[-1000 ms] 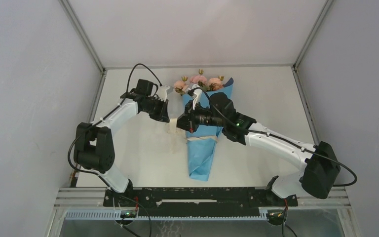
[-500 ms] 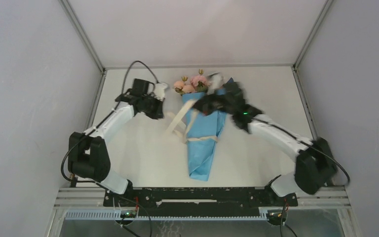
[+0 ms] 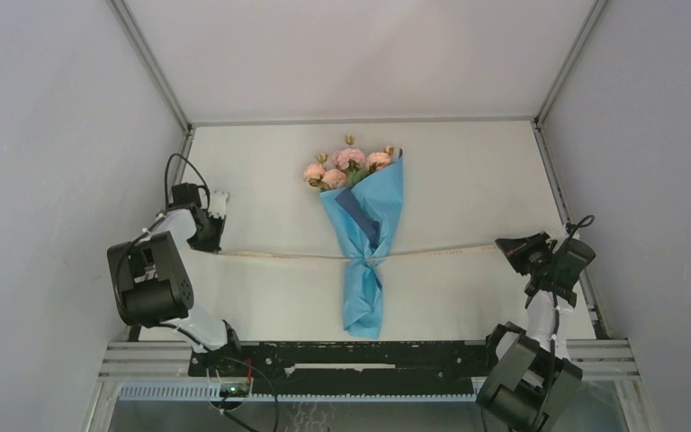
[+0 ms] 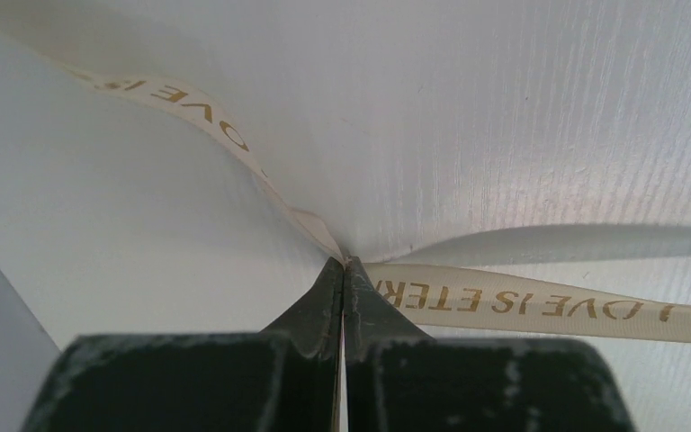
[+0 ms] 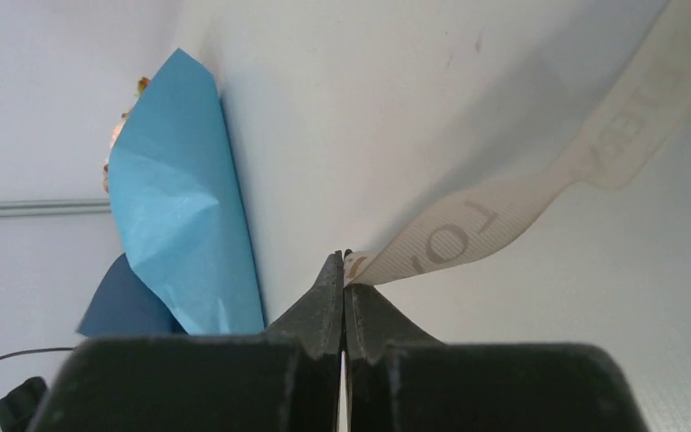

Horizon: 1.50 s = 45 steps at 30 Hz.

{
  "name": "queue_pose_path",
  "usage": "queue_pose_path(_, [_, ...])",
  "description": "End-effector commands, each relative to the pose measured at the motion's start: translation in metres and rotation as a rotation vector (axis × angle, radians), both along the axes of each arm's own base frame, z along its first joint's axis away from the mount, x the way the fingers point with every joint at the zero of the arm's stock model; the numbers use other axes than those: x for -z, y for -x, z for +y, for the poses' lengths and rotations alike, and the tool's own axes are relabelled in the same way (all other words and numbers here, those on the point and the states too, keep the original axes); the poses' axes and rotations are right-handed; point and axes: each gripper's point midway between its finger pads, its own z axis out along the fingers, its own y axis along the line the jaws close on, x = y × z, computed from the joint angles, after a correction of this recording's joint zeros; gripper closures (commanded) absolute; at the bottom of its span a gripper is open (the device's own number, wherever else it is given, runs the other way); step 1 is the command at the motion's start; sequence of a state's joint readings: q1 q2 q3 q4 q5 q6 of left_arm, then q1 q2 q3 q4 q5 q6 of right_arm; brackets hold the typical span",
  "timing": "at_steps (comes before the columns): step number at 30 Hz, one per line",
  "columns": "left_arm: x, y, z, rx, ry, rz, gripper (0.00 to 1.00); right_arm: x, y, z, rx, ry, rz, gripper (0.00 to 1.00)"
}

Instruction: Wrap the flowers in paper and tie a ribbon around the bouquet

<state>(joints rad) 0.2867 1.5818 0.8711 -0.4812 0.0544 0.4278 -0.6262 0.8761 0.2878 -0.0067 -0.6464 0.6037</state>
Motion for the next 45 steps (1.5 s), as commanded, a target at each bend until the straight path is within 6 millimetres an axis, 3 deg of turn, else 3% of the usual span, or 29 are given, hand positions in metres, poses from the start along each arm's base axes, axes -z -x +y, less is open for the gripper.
queue_pose_path(1, [-0.027, -0.016, 0.053, -0.023, -0.231, -0.072, 1.0, -0.034, -0.018, -0.041, 0.083, 0.128, -0.127, 1.0])
queue_pose_path(11, [-0.027, -0.015, 0.065, -0.036, -0.267, -0.063, 1.0, -0.018, -0.014, -0.058, 0.098, 0.111, -0.08, 1.0])
queue_pose_path(16, [-0.023, -0.013, 0.052, -0.027, -0.206, -0.047, 1.0, -0.02, -0.019, -0.041, 0.028, 0.151, -0.061, 1.0])
queue_pose_path(19, [-0.037, -0.01, 0.001, 0.072, -0.051, -0.035, 1.0, -0.024, -0.022, -0.013, -0.05, 0.195, -0.046, 1.0])
queue_pose_path(20, [-0.054, -0.011, -0.026, 0.136, 0.024, -0.063, 1.0, -0.02, -0.019, -0.007, -0.059, 0.195, -0.014, 0.99])
queue_pose_path(21, [-0.07, -0.01, -0.052, 0.191, 0.095, -0.084, 1.0, -0.019, -0.016, -0.003, -0.061, 0.193, 0.001, 0.9])
queue_pose_path(23, [-0.114, -0.007, -0.101, 0.289, 0.243, -0.139, 1.0, -0.016, -0.012, -0.003, -0.047, 0.172, 0.032, 0.62])
queue_pose_path(25, [-0.161, 0.0, -0.15, 0.388, 0.384, -0.189, 1.0, -0.01, -0.006, -0.006, -0.023, 0.146, 0.087, 0.24])
queue_pose_path(27, [-0.202, 0.015, -0.193, 0.503, 0.493, -0.242, 1.0, -0.01, 0.0, -0.013, 0.019, 0.139, 0.112, 0.06])
queue_pose_path(28, [-0.222, 0.025, -0.213, 0.563, 0.537, -0.271, 1.0, -0.013, 0.002, -0.017, 0.046, 0.138, 0.11, 0.01])
queue_pose_path(31, [-0.264, 0.053, -0.255, 0.692, 0.634, -0.345, 1.0, -0.035, 0.007, -0.026, 0.121, 0.196, 0.044, 0.0])
queue_pose_path(35, [-0.32, 0.083, -0.285, 0.77, 0.77, -0.422, 1.0, -0.062, 0.012, -0.021, 0.13, 0.286, -0.011, 0.0])
queue_pose_path(36, [-0.332, 0.09, -0.29, 0.784, 0.818, -0.422, 1.0, -0.067, 0.011, -0.012, 0.086, 0.294, -0.025, 0.0])
queue_pose_path(38, [-0.346, 0.098, -0.294, 0.785, 0.87, -0.422, 1.0, -0.085, 0.005, 0.029, -0.124, 0.272, -0.139, 0.0])
queue_pose_path(40, [-0.351, 0.104, -0.295, 0.783, 0.887, -0.429, 1.0, -0.117, 0.007, 0.097, -0.453, 0.281, -0.352, 0.01])
queue_pose_path(43, [-0.353, 0.108, -0.293, 0.75, 0.893, -0.434, 1.0, -0.157, 0.04, 0.198, -0.864, 0.423, -0.713, 0.01])
queue_pose_path(45, [-0.354, 0.108, -0.291, 0.723, 0.891, -0.442, 1.0, -0.169, 0.066, 0.25, -1.021, 0.564, -0.944, 0.01])
